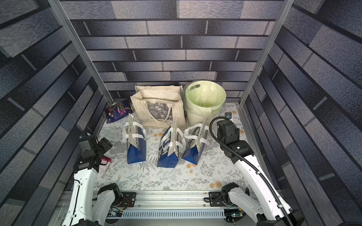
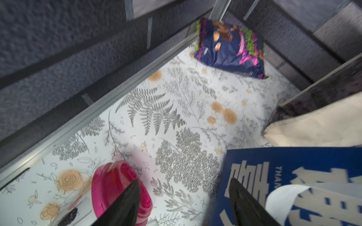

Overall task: Shred takeout receipts and throw away
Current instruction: Reset both arms

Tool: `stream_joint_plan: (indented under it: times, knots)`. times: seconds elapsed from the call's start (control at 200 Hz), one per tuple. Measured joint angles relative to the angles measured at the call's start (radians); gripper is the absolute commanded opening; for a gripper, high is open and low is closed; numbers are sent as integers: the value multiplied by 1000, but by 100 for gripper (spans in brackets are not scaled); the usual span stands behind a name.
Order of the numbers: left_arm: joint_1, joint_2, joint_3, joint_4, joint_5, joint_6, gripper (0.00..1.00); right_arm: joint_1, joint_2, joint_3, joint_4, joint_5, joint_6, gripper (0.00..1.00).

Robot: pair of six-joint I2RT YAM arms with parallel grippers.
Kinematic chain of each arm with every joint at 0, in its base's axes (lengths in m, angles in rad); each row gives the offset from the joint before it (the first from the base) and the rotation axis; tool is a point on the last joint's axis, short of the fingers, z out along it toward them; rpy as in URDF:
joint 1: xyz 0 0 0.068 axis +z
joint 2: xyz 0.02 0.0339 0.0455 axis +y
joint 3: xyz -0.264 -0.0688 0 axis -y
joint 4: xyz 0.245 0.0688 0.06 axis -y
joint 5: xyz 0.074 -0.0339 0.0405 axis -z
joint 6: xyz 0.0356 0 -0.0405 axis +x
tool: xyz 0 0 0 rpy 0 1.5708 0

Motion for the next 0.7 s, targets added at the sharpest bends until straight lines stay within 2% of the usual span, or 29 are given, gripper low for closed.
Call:
stream_joint_plan:
  times: [0.065,0.13,0.285,0.461,0.591,0.701]
  knots:
    - [0,0,-57,46,1,6,70,-17,6,-148,86,0,16,66]
    - [0,-3,-109,101,4,9,71,-40,42,-224,170,-24,21,69]
    - [-2,5,-189,243,35,15,79,-66,218,-279,457,-95,-5,74]
    - [-9,98,-234,453,83,50,92,-93,363,-352,835,-198,-96,80]
    - [-18,200,-245,576,116,72,93,-140,446,-410,1101,-257,-167,81]
    - [-35,267,-255,689,131,94,93,-206,528,-491,1319,-334,-175,85]
